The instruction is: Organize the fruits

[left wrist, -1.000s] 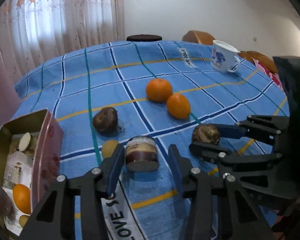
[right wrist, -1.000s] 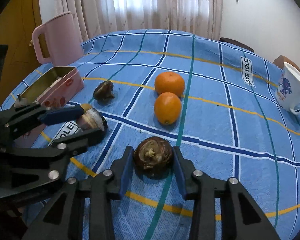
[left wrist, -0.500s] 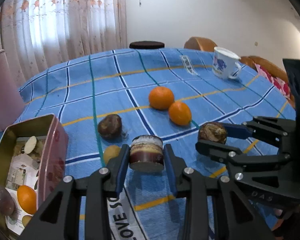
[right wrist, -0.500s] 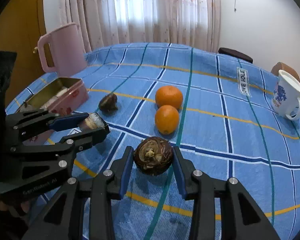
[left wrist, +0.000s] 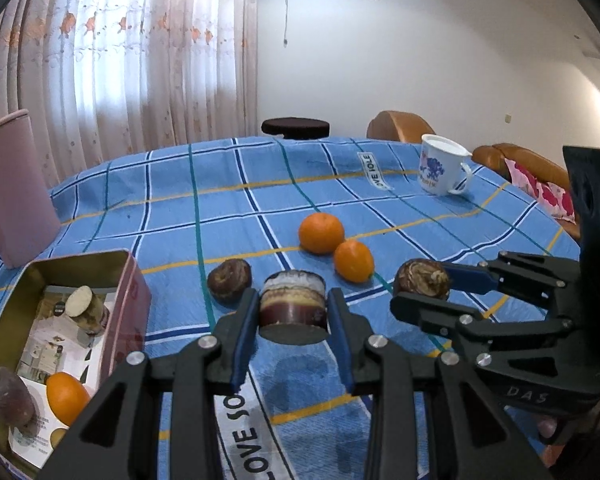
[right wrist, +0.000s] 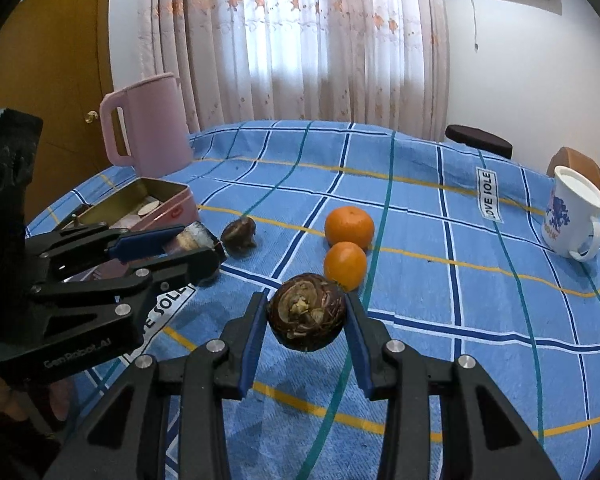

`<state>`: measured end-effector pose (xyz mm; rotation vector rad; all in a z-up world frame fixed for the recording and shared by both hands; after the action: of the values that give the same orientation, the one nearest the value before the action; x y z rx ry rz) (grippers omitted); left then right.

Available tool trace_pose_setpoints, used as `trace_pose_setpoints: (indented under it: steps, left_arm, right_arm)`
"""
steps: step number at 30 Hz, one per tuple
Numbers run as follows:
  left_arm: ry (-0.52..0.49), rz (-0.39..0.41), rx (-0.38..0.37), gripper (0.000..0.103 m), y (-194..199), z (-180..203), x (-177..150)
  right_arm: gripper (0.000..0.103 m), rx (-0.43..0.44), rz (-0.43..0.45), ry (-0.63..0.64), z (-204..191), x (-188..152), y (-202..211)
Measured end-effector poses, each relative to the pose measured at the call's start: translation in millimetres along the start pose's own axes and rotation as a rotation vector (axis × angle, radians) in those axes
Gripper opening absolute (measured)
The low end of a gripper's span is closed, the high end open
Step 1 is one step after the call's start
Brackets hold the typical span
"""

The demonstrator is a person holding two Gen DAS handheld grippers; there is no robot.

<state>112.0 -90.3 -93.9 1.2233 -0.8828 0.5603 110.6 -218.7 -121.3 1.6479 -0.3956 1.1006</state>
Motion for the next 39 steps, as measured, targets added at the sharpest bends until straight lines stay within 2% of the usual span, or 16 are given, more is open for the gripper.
trace_pose_setpoints:
  steps: [39]
  left_arm:
    - [-0.002, 0.176, 0.061, 0.036, 33, 0, 4]
  right_arm:
    - [0.04, -0.018, 0.194, 0.025, -2, 7, 36]
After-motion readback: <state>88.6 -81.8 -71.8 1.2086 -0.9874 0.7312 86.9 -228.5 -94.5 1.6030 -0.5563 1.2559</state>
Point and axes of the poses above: each gripper's, at about its wrist camera, not at the fingertips, and y roughly against the way its jaws point, z to its right, x to its top, the point moved 6 cm from there along -y, roughly the way its jaws point, and after that the axes turned 3 degrees about y, right-handed, at the moved point
